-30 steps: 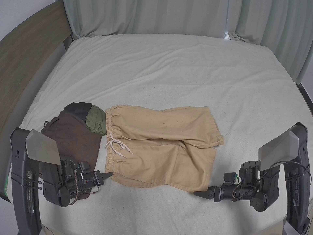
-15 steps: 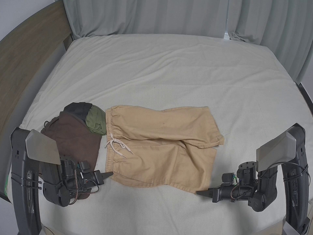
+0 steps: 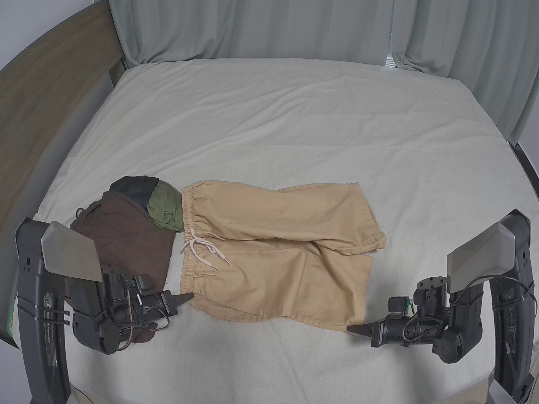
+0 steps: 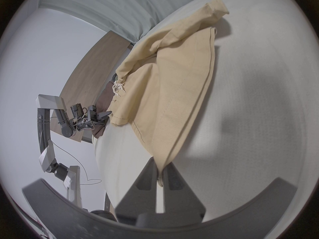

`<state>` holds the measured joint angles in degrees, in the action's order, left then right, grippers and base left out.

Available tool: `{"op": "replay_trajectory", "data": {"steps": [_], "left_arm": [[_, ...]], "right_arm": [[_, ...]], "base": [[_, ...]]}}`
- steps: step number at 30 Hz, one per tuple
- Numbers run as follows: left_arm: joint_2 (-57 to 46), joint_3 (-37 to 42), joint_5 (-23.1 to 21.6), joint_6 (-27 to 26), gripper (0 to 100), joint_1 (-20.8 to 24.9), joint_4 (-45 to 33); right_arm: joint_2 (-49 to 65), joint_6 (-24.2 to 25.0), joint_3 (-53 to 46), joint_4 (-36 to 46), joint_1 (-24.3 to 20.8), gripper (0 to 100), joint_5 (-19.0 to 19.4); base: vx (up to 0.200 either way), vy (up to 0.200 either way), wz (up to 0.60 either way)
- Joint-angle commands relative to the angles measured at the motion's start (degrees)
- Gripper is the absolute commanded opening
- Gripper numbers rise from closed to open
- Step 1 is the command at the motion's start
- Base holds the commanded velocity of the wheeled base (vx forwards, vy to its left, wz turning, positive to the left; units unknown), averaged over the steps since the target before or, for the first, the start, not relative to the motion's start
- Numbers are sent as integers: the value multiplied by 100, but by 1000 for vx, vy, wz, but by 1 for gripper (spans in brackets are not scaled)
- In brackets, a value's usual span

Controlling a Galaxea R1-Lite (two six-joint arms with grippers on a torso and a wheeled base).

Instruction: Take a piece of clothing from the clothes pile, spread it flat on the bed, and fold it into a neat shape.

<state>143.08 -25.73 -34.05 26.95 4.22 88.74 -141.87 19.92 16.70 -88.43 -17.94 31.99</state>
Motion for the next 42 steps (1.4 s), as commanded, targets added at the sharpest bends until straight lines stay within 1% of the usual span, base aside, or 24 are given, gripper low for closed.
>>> {"op": "replay_trajectory", "data": {"steps": [1, 7, 15, 18, 23, 26, 28, 30, 32, 37, 42], "left_arm": [[-281, 69, -5, 29, 0, -26, 3], [-518, 262, -5, 29, 0, -44, 3], [-571, 429, -5, -6, 0, -44, 12], [-659, 710, -14, -15, 0, -35, 12], [-817, 947, -58, -50, 0, -44, 3], [-949, 1088, -137, -120, 0, -35, 3], [-975, 1114, -137, -138, 0, -35, 3], [-1063, 1229, -137, -173, 0, -9, 3], [-1089, 1273, -137, -173, 0, 9, 3], [-1072, 1431, -155, -322, 0, 26, 3], [-1054, 1607, -295, -524, 0, -26, 3]], "right_arm": [[327, -6, -220, -8, 151, 0, 0], [512, -6, -492, -8, 195, 0, 0], [520, -14, -659, -8, 274, 0, 0], [687, -14, -870, 1, 335, 0, 0], [881, -14, -1090, 1, 388, 0, 9], [916, -32, -1187, 1, 494, 0, 9], [925, -67, -1204, 1, 511, 0, 9], [898, -313, -1336, 10, 617, 0, 18], [863, -384, -1362, 10, 643, 0, 27], [846, -401, -1398, 10, 696, 0, 27], [872, -401, -1547, 10, 696, 0, 36]], "base": [[0, 0, 0], [0, 0, 0], [0, 0, 0], [0, 0, 0], [0, 0, 0], [0, 0, 0], [0, 0, 0], [0, 0, 0], [0, 0, 0], [0, 0, 0], [0, 0, 0]]}}
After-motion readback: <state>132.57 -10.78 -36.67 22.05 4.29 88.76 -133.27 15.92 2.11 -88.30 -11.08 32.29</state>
